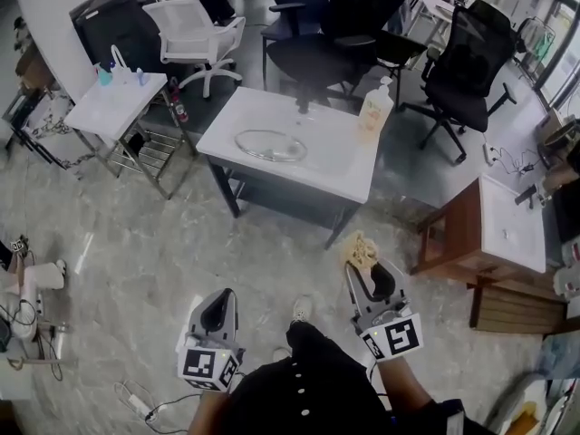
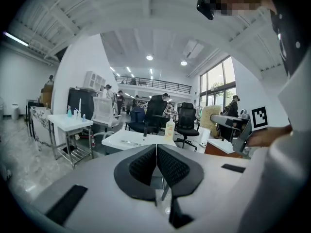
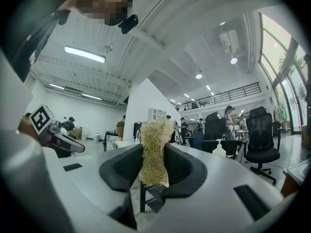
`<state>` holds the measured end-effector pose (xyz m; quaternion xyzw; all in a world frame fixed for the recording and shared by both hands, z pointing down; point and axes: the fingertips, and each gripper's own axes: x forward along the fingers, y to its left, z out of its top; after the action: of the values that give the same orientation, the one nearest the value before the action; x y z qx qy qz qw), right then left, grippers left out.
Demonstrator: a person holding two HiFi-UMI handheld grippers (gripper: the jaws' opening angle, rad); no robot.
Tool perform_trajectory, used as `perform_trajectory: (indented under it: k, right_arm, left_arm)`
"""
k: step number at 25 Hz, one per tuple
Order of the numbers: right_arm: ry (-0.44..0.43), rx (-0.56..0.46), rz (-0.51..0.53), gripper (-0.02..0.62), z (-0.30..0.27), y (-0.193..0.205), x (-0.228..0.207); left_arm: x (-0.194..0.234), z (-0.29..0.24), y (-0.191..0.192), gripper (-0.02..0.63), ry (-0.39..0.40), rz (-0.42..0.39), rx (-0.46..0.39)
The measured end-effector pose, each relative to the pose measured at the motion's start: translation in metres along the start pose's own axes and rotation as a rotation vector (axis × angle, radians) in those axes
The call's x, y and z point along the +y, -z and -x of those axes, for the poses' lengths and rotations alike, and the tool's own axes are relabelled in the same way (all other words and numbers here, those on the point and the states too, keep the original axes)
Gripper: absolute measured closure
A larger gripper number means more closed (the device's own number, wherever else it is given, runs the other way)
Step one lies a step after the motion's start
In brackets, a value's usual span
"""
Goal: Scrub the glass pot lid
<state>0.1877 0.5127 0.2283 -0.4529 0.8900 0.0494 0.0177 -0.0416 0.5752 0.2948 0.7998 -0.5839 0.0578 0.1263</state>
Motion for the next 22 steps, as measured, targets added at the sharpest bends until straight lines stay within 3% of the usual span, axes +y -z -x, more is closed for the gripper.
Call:
perform_trajectory:
  k: [13, 22]
  right_arm:
    - [-0.052, -0.004, -0.007, 0.453, -0.106, 0.012, -0.081]
    - [-0.103, -0.006, -0.034, 0.453, -0.142, 0.030, -0.112]
  left_arm:
    - [0.033, -0.120, -0.039, 0.578, -0.058, 0.022, 0.002]
    - [0.040, -0.153, -0.041, 0.578, -0.124, 0.038, 0.017]
